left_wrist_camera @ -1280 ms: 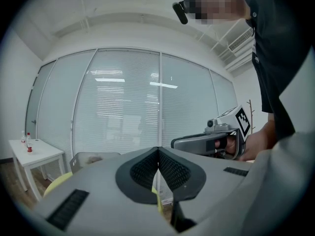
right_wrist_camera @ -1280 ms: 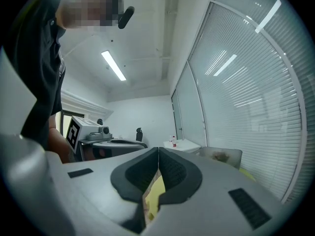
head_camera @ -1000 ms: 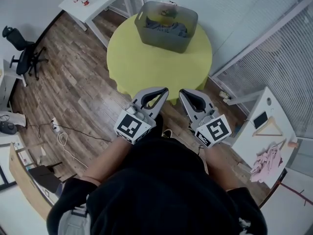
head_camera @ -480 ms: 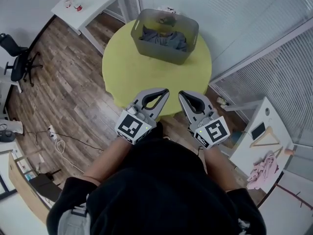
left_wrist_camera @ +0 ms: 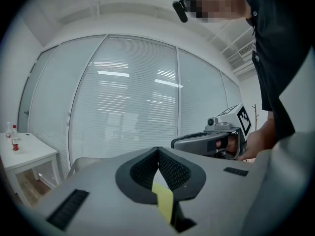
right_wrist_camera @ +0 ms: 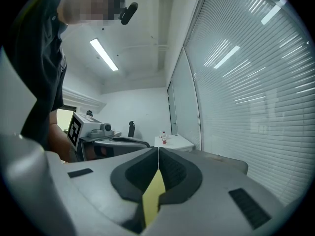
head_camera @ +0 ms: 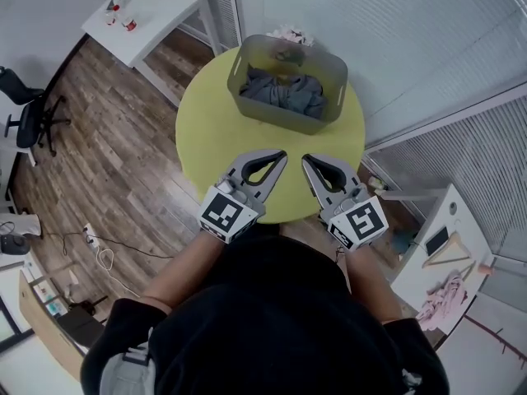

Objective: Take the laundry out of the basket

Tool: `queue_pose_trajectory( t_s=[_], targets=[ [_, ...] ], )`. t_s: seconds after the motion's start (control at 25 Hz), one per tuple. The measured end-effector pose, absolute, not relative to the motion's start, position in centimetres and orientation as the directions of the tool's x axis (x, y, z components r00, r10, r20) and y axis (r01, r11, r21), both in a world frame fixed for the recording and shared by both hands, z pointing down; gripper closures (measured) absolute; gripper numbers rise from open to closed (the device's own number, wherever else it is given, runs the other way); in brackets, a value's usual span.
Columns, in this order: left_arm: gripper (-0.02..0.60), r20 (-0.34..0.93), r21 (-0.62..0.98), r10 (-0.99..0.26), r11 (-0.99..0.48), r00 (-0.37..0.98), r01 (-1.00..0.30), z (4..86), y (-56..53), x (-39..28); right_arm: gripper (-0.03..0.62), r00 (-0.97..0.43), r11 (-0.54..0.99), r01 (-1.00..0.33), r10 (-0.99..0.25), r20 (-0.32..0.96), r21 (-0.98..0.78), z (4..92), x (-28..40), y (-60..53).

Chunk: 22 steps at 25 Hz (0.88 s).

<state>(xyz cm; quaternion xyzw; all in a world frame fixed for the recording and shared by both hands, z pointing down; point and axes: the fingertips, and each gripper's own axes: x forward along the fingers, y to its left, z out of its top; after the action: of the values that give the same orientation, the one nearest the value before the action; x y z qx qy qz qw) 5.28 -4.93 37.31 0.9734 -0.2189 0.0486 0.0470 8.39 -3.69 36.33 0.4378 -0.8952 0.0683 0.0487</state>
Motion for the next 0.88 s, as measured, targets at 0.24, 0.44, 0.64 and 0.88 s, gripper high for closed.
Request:
queue_pose_trajectory(
  t_s=[0.24, 0.44, 0.64, 0.88],
  targets=[
    [0.572, 0.125, 0.088, -0.409, -0.903, 0.904, -0.42, 37.8, -9.4, 4.6, 0.569, -0.592, 0.588, -0.805, -0.786, 0.177, -0.084, 36.8, 7.9, -7.8],
    [0.572, 0.125, 0.118, -0.406, -0.9, 0.905, -0.42, 38.3, -12.4, 4.8, 0.569, -0.581, 0.575, -0.813, -0.79, 0.194, -0.094, 37.5, 8.3, -10.5],
    [0.572, 0.129, 0.138, -0.432, -0.883, 0.893, -0.448, 39.4, -14.8, 5.5, 0.569, -0.587, 0.583, -0.808, -0.783, 0.207, -0.086, 38.1, 9.9, -13.3],
    [0.572, 0.152, 0.14, -0.504, -0.841, 0.85, -0.523, 40.7, -17.6, 6.3, 0.568, -0.625, 0.624, -0.776, -0.744, 0.238, -0.088, 39.7, 12.2, -17.4]
  ],
)
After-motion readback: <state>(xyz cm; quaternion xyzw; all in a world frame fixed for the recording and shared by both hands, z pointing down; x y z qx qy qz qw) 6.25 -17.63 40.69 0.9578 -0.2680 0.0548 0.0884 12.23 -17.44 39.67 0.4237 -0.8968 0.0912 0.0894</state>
